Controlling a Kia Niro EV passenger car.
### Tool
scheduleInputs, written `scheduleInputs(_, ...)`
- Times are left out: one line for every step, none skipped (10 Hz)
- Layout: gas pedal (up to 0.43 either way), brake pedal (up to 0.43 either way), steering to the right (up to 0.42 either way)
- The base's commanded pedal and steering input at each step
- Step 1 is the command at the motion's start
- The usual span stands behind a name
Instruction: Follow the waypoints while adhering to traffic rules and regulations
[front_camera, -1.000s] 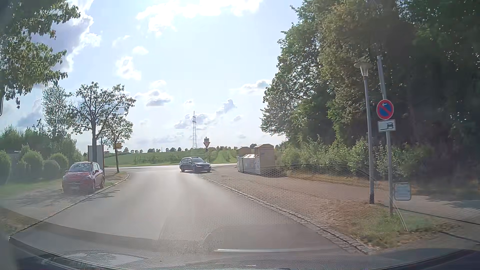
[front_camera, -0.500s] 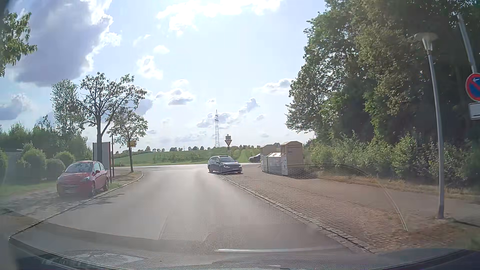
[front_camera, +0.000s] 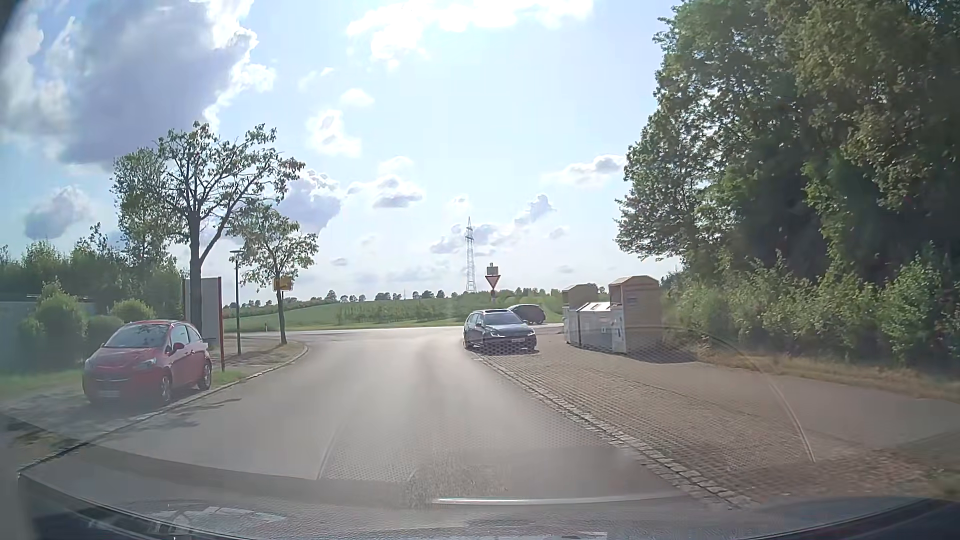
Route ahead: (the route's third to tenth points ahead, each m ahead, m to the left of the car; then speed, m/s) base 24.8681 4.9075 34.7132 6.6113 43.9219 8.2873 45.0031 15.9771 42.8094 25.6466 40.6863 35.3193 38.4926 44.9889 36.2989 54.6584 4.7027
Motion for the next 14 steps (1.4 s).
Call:
scheduleInputs(0.0, 0.012, -0.084)
scheduleInputs(0.0, 0.018, -0.083)
scheduleInputs(0.008, 0.018, -0.083)
scheduleInputs(0.02, 0.012, -0.083)
scheduleInputs(0.02, 0.012, -0.083)
scheduleInputs(0.028, 0.012, -0.082)
scheduleInputs(0.039, 0.012, -0.082)
scheduleInputs(0.039, 0.012, -0.081)
scheduleInputs(0.039, 0.012, -0.074)
scheduleInputs(0.039, 0.018, -0.064)
scheduleInputs(0.039, 0.012, -0.055)
scheduleInputs(0.039, 0.012, -0.053)
scheduleInputs(0.039, 0.012, -0.053)
scheduleInputs(0.039, 0.012, -0.049)
